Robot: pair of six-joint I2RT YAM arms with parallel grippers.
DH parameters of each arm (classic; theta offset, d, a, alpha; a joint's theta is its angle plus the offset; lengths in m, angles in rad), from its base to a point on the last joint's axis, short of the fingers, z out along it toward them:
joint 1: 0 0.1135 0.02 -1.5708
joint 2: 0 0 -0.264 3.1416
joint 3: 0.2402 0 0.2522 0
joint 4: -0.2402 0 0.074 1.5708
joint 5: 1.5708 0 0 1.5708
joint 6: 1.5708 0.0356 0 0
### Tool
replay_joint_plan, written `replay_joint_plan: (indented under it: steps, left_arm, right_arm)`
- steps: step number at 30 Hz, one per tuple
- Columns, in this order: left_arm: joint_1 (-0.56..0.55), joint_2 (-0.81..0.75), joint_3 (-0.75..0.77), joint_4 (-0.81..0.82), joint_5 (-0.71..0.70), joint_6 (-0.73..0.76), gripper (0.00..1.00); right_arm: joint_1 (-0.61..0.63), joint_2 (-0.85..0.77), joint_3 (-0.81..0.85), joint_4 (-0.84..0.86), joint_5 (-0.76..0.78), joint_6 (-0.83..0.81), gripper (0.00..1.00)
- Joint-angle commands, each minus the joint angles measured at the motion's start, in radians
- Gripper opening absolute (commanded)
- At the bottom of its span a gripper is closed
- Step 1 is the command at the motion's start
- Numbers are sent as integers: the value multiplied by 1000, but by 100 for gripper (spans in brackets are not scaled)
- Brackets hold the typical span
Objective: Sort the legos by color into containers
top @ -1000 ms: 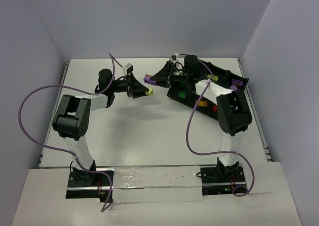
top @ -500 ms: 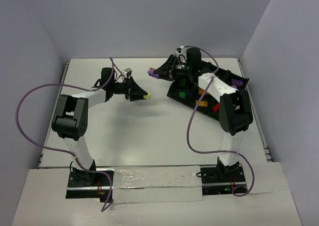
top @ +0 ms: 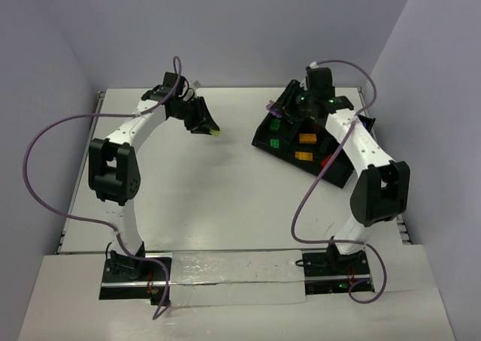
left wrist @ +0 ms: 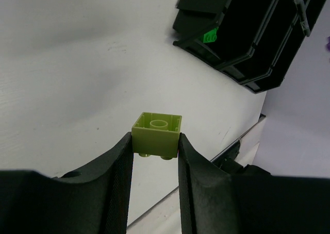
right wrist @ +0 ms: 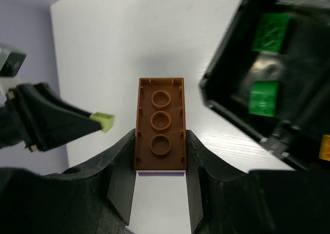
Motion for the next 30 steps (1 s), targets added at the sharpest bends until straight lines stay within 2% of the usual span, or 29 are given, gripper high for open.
replay_joint_plan:
  steps: [1,5,9,12,15,20,22,25,30]
  left_arm:
    - [-31,19,78,-42,-5,37,0]
    - [-63,58,165,-4,16,23,0]
    - [-119,111,297,124,52,-56,0]
    - [-166,191,439,166,91,-100,0]
    - [-205,262,508,256,134,-164,0]
    - [-253,314,515,452,205,-282,0]
    - [-266,311,516,474,210,-289,0]
    - [-251,262,486,348,142,-228,0]
    - [-203,35,174,134,-163,-119,0]
  right_arm:
    - [-39,-82,17,-87,141,-71,0]
    - [-73,-140,22,-137,237,-59,0]
    - [-93,-212,32,-209,341,-33,0]
    - [-94,-279,5,-232,381,-19,0]
    - [-92,-362,-51,-232,412,-12,0]
    - [-94,-398,-58,-283,423,-65,0]
    - [-94,-397,-64,-283,369,-93,0]
    - [-90,-400,-95,-274,262,-123,0]
    - [-83,-437,-178,-250,224,-101,0]
